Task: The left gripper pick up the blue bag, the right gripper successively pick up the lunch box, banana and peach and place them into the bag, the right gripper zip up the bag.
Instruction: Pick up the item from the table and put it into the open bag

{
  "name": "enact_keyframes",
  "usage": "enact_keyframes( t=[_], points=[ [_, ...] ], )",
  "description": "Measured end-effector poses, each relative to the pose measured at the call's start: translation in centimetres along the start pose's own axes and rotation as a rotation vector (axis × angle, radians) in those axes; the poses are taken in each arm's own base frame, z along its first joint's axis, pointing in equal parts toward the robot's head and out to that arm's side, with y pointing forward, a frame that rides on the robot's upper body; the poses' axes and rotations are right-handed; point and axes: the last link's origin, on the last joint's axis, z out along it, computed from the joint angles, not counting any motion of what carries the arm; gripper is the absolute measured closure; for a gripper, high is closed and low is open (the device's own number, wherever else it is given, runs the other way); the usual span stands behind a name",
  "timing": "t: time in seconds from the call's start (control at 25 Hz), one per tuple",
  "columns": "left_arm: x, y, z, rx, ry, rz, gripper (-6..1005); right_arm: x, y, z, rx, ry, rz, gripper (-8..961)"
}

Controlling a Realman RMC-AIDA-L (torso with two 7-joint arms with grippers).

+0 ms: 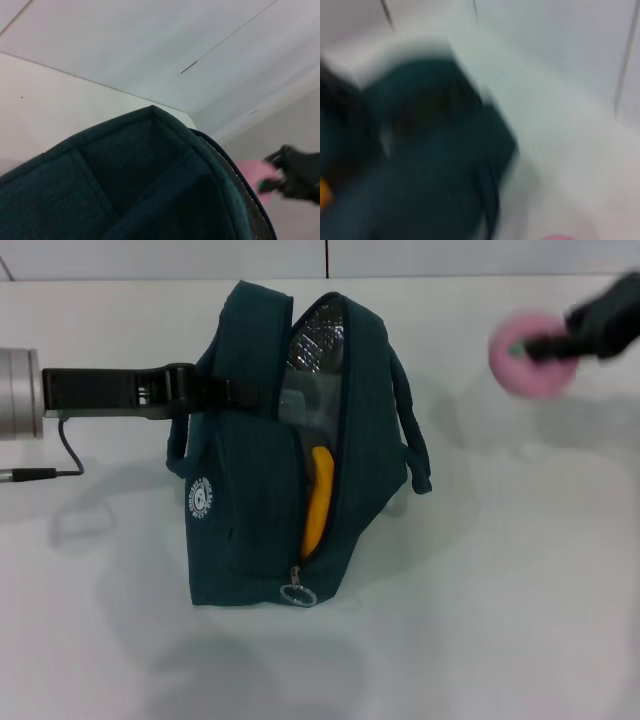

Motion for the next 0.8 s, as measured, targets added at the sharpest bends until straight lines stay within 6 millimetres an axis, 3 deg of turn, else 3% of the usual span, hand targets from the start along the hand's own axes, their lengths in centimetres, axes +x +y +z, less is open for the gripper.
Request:
enact_keyframes(
  t=[0.12, 0.24, 0.48, 0.8],
  points=[
    [0.0, 0.0, 0.0, -0.003, -0.002, -0.005, 963, -0.8, 0.4, -1.3, -0.061, -0.155, -0.028, 741],
    [0.0, 0.1, 0.1, -0.006, -0.002, -0.006, 963, -1.2, 0.6, -1.2, -0.108, -0.229, -0.036, 753],
    [0.1, 0.2, 0.0, -0.02, 0.017, -0.008, 963, -2.0, 3.1, 1.7, -0.265, -0.404, -0.157, 797],
    [0.3, 0.4, 0.0, -0.031, 0.028, -0.002, 963, -2.2, 4.5, 5.8, -0.386, -0.473, -0.173, 883]
  ],
)
